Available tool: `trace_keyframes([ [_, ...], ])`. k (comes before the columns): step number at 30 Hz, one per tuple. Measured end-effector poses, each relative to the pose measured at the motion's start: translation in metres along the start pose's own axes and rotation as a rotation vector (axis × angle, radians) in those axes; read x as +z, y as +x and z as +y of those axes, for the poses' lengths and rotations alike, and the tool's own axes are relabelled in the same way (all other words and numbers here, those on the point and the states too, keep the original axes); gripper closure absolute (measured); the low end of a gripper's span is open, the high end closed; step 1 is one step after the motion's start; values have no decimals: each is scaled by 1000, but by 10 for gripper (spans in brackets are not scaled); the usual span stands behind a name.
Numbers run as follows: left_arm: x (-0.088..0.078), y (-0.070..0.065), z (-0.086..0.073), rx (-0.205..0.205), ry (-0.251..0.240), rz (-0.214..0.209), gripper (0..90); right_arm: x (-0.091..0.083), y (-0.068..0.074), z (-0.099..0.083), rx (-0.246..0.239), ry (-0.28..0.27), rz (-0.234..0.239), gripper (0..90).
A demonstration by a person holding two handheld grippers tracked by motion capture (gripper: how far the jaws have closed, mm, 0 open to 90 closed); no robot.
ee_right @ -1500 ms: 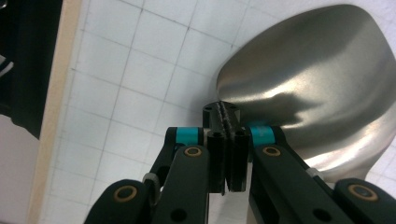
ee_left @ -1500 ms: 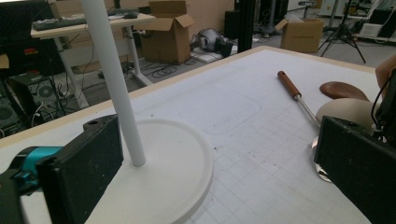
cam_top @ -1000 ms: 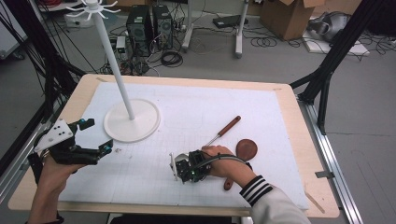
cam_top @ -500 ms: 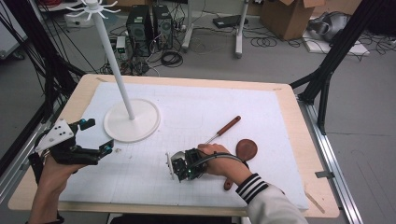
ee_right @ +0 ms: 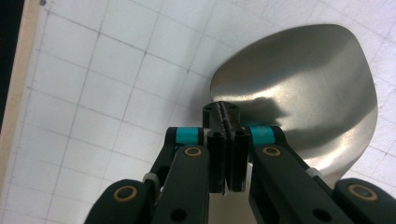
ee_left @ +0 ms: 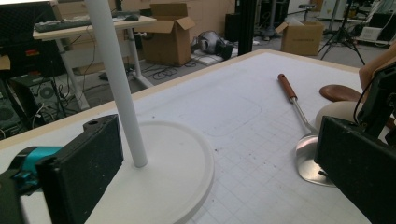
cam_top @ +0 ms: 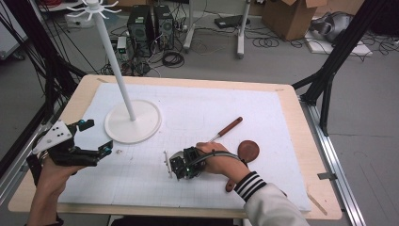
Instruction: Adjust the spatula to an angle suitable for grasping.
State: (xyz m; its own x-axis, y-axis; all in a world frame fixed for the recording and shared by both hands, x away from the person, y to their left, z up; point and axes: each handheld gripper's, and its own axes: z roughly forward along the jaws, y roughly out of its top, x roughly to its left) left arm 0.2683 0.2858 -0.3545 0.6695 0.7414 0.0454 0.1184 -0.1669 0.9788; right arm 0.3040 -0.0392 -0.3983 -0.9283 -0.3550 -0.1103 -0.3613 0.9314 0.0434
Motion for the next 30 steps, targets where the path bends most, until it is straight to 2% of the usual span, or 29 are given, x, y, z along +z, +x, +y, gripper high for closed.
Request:
trace_keyframes([
  [8,1,0,0,0,5,-1,17,0,-4,0,-3,-10,-36,895],
  [20,0,1,-1,-1,1,-1,17,-1,-18,-1,33,-38,-39,895],
  [30,0,1,-1,-5,1,1,17,-3,-29,-3,41,-46,-62,895],
])
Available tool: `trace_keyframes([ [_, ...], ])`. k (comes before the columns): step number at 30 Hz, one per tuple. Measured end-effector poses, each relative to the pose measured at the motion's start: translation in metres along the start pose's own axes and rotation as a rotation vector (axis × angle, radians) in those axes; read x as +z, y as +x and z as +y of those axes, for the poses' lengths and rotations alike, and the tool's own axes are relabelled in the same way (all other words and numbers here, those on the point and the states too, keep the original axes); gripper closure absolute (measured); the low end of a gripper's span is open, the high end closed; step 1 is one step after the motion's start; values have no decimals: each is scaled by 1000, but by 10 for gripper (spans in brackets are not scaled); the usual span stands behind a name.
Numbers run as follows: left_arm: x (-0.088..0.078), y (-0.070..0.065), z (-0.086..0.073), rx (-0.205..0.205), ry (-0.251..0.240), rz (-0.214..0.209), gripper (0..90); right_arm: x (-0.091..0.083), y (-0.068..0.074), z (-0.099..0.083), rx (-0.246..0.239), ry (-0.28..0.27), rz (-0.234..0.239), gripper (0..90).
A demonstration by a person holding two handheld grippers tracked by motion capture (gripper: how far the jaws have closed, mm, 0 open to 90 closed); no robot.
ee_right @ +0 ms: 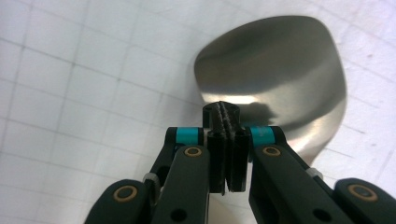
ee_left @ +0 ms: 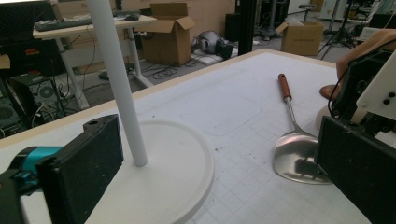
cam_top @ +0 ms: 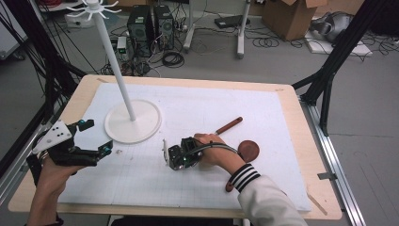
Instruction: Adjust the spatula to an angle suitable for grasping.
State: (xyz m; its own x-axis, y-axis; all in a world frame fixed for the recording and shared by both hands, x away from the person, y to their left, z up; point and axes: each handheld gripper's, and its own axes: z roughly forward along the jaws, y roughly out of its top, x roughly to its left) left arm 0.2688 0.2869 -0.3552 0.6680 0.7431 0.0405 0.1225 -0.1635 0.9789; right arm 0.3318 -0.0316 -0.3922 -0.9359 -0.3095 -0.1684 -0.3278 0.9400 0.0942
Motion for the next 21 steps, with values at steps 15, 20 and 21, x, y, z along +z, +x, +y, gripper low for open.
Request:
trace_keyframes([
  [15,-1,1,0,-2,-2,3,17,1,-13,0,13,-7,-2,895],
  [20,-1,1,0,-3,-1,2,17,0,-14,0,25,-7,-5,895],
  [21,-1,1,-1,-3,0,2,17,0,-14,-1,25,-12,-4,896],
])
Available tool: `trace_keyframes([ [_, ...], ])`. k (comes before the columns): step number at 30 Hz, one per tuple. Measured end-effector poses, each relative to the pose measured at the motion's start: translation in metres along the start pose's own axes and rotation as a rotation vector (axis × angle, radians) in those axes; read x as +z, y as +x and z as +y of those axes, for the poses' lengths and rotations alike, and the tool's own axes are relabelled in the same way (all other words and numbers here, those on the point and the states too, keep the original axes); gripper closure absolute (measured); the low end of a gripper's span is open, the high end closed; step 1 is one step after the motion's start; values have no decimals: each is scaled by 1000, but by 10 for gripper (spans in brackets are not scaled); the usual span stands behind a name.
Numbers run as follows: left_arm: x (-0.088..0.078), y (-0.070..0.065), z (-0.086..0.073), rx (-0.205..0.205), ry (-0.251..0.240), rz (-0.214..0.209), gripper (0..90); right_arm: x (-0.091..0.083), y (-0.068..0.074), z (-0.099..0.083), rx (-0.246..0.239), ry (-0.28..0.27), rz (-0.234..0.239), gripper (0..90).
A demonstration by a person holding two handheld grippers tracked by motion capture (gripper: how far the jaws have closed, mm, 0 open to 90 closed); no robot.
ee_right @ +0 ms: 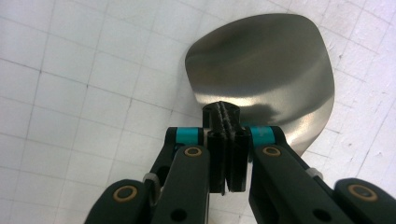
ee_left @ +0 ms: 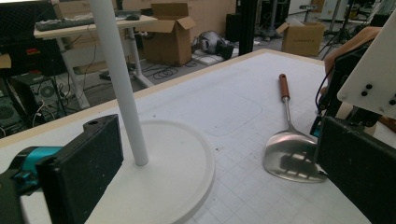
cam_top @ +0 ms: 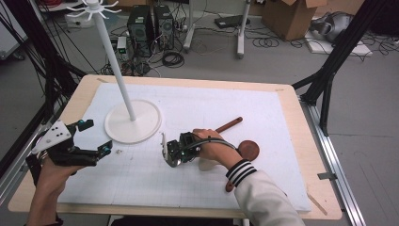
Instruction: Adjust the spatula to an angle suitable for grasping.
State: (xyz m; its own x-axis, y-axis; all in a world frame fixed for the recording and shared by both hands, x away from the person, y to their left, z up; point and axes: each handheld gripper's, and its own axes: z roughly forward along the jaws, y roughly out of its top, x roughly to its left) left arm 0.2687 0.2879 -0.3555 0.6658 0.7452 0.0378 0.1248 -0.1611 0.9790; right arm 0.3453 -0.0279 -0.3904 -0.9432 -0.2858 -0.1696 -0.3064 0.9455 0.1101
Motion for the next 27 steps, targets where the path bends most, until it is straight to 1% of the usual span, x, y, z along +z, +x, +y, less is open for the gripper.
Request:
trace_keyframes([
  [2,0,0,0,-2,-1,1,17,0,-1,-1,-1,-5,-1,895],
  [3,0,0,0,-1,0,1,17,-1,0,-1,8,-4,2,895],
  [6,0,1,-1,1,2,4,17,-3,-2,-1,15,-33,4,895],
  [9,0,1,-1,1,1,4,17,-7,-2,-3,27,-31,4,895],
  [11,0,1,0,1,1,4,17,-10,-3,-6,35,-45,3,895],
  [12,0,1,0,1,1,4,17,-13,-4,-7,49,-52,8,895],
  [13,0,1,-1,1,1,4,17,-15,-4,-8,47,-65,8,895],
  [15,0,1,-1,1,4,3,17,-20,-6,-9,44,-60,-6,895],
  [16,1,0,-1,2,4,3,17,-23,-7,-11,64,-54,-7,895],
  [17,1,0,-1,1,4,2,17,-27,-9,-12,58,-67,-15,895],
  [20,1,0,-1,1,3,1,17,-38,-15,-17,70,-79,-48,895],
  [22,1,1,-1,0,3,2,17,-45,-18,-22,98,-91,-62,895],
  [25,0,1,-1,1,3,3,17,-53,-21,-28,119,-112,-83,895],
  [27,1,1,-1,0,3,3,17,-57,-22,-31,127,-115,-95,895],
])
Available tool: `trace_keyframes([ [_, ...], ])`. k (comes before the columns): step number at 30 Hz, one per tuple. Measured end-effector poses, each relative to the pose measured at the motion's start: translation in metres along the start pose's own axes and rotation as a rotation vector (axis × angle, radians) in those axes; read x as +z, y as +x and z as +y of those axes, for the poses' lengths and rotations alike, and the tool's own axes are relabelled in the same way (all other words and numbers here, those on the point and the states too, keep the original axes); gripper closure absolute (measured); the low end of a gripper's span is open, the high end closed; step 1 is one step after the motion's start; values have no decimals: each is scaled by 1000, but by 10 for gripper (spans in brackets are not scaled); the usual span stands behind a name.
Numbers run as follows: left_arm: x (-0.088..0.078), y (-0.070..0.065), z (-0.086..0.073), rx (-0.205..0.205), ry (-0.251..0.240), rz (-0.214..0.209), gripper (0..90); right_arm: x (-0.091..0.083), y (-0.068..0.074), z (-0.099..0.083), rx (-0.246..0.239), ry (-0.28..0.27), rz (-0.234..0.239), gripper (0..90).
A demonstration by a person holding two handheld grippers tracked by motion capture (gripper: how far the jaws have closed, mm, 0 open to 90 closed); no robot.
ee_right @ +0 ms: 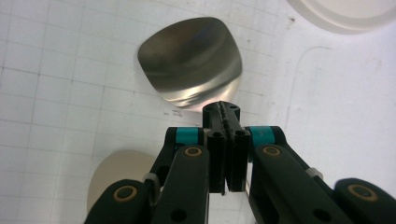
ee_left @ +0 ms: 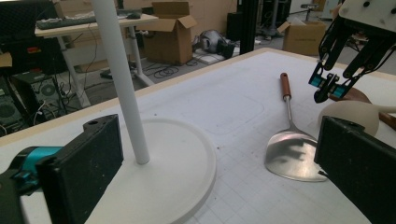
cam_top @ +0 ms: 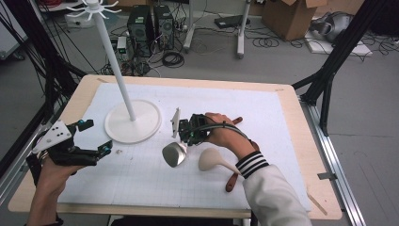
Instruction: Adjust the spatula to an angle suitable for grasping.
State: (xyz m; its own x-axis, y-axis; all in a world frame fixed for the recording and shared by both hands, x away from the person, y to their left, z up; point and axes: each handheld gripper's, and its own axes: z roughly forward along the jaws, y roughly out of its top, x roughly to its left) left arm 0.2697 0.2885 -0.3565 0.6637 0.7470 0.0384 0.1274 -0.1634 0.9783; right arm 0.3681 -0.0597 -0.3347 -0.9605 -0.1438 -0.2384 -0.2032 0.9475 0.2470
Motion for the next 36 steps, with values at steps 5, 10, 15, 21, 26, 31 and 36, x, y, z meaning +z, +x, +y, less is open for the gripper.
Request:
trace_keyframes([
  [5,1,0,-1,-3,0,-2,17,-6,-6,-6,40,-5,-12,895],
  [10,3,3,-4,-13,8,-3,17,-11,-15,-17,103,-19,-27,895],
  [15,4,5,-6,-20,10,-6,17,-13,-26,-32,166,-17,-52,895],
  [21,4,5,-6,-20,11,-6,17,-21,-41,-51,281,-65,-90,895],
  [26,4,6,-7,-18,13,-7,17,-21,-50,-66,358,-61,-107,895],
  [31,5,5,-7,-15,18,-8,17,-23,-55,-73,400,-68,-119,895],
  [36,5,5,-7,-15,18,-9,17,-23,-62,-82,483,-56,-133,895],
])
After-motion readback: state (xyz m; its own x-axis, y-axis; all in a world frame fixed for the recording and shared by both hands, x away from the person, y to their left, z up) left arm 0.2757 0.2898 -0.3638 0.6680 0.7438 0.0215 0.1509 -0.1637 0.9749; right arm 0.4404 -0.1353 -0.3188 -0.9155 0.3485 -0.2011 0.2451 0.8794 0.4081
